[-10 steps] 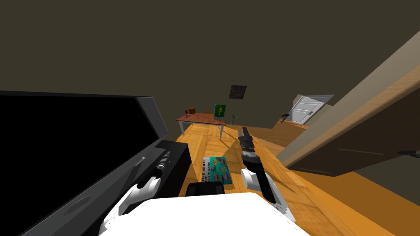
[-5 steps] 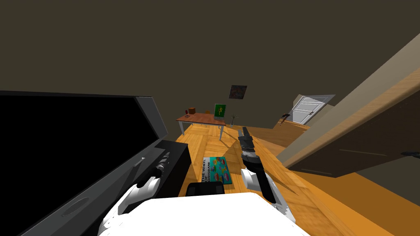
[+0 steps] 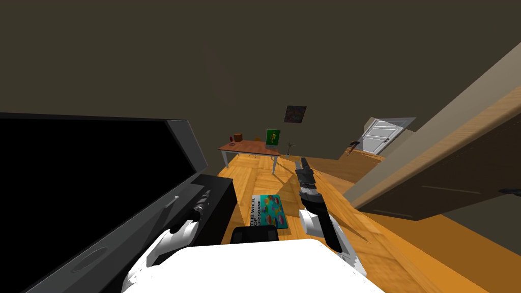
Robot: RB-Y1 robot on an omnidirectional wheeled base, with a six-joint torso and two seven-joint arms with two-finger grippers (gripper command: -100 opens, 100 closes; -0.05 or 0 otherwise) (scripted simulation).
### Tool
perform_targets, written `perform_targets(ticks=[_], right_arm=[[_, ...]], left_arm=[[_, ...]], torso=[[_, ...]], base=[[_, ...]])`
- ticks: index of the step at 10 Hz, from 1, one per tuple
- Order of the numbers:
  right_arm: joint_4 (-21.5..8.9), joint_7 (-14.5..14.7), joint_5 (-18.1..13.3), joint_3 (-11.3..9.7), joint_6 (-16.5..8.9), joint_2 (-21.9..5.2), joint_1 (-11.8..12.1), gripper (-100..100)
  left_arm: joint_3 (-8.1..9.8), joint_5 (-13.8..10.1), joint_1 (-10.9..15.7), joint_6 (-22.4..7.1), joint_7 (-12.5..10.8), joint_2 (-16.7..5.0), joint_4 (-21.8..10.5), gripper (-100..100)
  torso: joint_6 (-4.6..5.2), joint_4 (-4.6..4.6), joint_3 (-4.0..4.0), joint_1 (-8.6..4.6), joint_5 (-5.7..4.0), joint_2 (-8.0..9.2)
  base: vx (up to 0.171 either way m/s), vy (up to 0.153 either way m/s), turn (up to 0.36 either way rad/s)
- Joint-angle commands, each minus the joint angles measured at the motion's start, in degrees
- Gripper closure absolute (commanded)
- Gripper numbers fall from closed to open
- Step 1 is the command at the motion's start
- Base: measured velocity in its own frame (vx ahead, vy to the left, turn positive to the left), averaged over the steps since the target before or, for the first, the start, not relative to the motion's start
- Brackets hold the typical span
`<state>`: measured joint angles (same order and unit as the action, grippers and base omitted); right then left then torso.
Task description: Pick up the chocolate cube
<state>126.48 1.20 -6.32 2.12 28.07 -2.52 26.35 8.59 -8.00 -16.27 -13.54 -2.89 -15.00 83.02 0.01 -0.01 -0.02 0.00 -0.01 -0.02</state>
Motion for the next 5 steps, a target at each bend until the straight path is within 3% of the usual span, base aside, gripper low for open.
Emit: perform_targets(ticks=[1, 5], right_arm=[[0.0, 0.0, 0.0, 0.0, 0.0, 0.0, 0.0, 0], [0.0, 0.0, 0.0, 0.0, 0.0, 0.0, 0.0, 0]], left_arm=[[0.43, -0.4, 0.8, -1.9, 0.2, -0.4, -2.3, -100], [0.43, -0.4, 0.8, -1.9, 0.2, -0.4, -2.3, -100]], torso=[[0.0, 0.0, 0.0, 0.0, 0.0, 0.0], [0.0, 0.0, 0.0, -0.04, -0.01, 0.0]], base=[[0.011, -0.006, 0.005], [0.009, -0.008, 0.009]])
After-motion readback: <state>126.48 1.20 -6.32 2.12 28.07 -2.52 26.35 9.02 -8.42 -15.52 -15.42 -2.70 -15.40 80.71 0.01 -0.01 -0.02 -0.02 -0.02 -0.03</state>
